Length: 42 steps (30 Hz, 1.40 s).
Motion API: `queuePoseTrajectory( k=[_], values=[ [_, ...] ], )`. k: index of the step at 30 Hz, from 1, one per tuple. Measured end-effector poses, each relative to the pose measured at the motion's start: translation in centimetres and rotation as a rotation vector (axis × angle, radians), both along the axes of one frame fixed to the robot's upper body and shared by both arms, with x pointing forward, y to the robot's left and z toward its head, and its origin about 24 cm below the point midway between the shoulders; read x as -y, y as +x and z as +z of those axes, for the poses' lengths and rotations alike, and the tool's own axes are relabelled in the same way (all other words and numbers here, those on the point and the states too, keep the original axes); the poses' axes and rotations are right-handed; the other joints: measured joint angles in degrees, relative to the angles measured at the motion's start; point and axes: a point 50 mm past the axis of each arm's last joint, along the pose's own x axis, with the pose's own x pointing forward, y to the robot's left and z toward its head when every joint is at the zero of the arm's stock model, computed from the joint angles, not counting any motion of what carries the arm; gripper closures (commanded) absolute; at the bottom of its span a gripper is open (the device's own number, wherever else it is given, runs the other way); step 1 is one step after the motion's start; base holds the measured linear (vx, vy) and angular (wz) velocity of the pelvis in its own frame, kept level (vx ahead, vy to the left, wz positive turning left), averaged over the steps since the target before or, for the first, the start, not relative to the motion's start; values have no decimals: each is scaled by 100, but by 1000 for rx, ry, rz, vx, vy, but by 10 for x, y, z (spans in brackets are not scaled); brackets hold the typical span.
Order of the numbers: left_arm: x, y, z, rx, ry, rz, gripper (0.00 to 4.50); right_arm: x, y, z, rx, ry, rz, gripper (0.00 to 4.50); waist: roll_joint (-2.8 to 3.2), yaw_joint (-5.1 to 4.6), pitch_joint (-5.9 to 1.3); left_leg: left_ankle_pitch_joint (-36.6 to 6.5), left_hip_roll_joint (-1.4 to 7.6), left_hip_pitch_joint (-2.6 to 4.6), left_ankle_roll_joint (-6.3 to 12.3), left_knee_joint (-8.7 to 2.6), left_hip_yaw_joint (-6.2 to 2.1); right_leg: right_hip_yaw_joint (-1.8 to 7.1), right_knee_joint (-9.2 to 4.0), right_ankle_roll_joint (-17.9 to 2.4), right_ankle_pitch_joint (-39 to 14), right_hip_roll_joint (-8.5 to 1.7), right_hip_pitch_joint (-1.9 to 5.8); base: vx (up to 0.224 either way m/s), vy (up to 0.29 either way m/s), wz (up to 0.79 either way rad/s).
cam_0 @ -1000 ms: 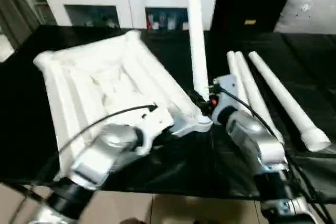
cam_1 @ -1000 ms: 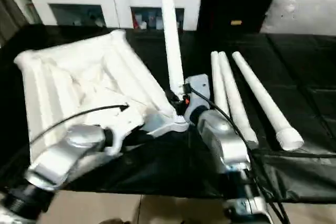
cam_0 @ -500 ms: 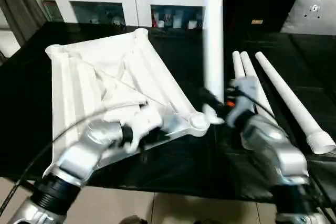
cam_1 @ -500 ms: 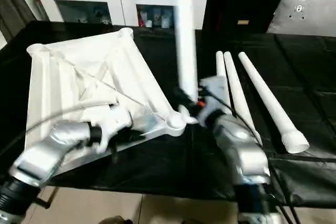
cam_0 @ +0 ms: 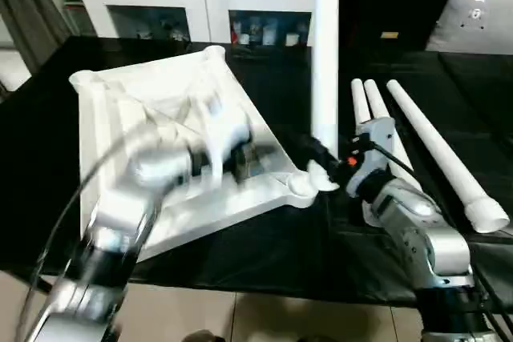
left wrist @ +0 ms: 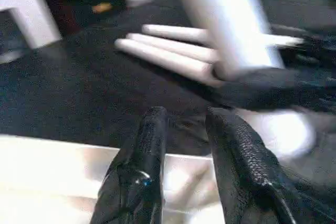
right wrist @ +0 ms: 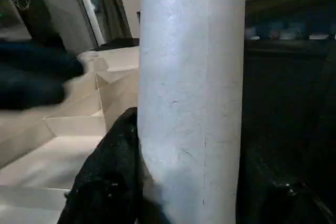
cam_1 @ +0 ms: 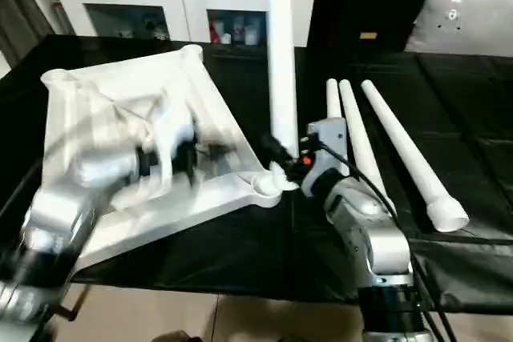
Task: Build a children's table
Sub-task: Insert table leg to table base
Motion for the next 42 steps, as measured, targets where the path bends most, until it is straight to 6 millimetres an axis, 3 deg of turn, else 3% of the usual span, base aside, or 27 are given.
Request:
queuePoseTrajectory(
  k=[3, 7, 8, 9, 16, 19, 28, 42],
  values=[
    [-2, 11, 4, -4, -13, 84, 273, -5, -4, -1, 1, 7, 51, 262, 0, 18, 0, 16, 4, -2, 27, 0, 0, -4, -1, 0, 0, 0, 0, 0, 0, 0],
    [3, 19, 8, -24, -34, 115, 268, -13, -8, 1, 16, 8, 116, 262, -2, 31, 1, 17, 4, -7, 30, 4, 0, -4, -3, 0, 0, 0, -1, 0, 0, 0],
    [5, 21, 10, -24, -37, 127, 238, -15, -9, 2, 19, 8, 127, 262, -2, 39, 1, 17, 4, -8, 31, 5, 0, -4, -3, -1, 1, 0, -1, 0, 0, 0],
    [6, 24, 11, -24, -39, 138, 238, -16, -9, 1, 18, 8, 135, 262, -2, 46, 1, 17, 4, -8, 31, 7, 0, -4, -2, 0, 1, 0, -1, 0, 0, 0],
    [15, 39, 17, -29, -53, 186, 192, -22, -18, -7, -6, -20, 212, 262, -2, 157, 1, 18, 4, -15, 34, 12, 0, -4, -4, 2, 6, 0, -3, 0, 0, 0],
    [26, 36, 20, -23, -87, 120, 154, -22, -19, -5, 8, -33, 215, 262, -2, 178, 1, 18, 5, -19, 35, 13, -1, -5, -5, 2, 5, 0, -4, 0, 0, 0],
    [43, 19, 40, 46, -151, -75, 93, -15, -16, -5, 26, -67, 175, 262, -2, 178, 1, 19, 8, -30, 37, 26, -1, -7, -1, 2, 10, -1, -9, 0, 0, 0],
    [46, 5, 43, 95, -144, -186, 6, -13, -16, -10, 13, -115, 166, 262, -3, 174, 1, 21, 9, -34, 41, 35, 0, -6, -1, 5, 17, -1, -9, 0, 0, 0]
  ],
)
